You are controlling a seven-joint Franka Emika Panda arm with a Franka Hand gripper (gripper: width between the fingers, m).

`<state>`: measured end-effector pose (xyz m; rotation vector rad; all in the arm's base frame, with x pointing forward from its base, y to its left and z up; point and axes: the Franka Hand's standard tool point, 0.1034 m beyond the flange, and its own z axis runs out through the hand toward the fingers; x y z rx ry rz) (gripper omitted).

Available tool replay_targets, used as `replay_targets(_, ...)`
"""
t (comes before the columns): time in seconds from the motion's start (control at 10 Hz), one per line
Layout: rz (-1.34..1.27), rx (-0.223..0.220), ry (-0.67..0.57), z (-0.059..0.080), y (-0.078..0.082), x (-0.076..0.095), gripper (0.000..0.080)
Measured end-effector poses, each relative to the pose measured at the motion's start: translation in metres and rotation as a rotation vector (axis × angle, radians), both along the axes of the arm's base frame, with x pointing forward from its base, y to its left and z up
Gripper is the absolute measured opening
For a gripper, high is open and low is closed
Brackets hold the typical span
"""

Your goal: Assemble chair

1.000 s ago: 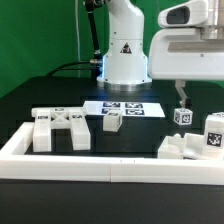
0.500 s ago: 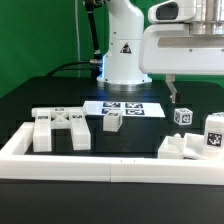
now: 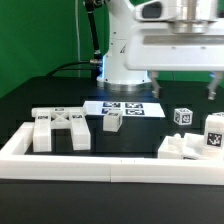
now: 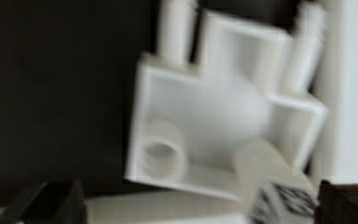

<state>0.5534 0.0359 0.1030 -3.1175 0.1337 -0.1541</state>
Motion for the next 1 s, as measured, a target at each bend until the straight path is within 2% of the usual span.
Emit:
replay_targets(0.2, -0.012, -0.009, -0.007, -0.009, -0.042, -0.014, 0.0649)
replay_targets(0.3, -0.014, -0.014, -0.010, -0.009, -0.054, -0.013, 0.0649)
replay_targets(0.7, -0.014, -0.013, -0.005, -0.011, -0.055, -0.016, 0.0649)
replay_targets(0.9, -0.085, -0.014, 0.037, -0.027, -0.087, -0.047, 0.0649)
replay_targets(1.0, -0.110, -0.016, 0.056, -0.036, -0.096, -0.062, 0.0649)
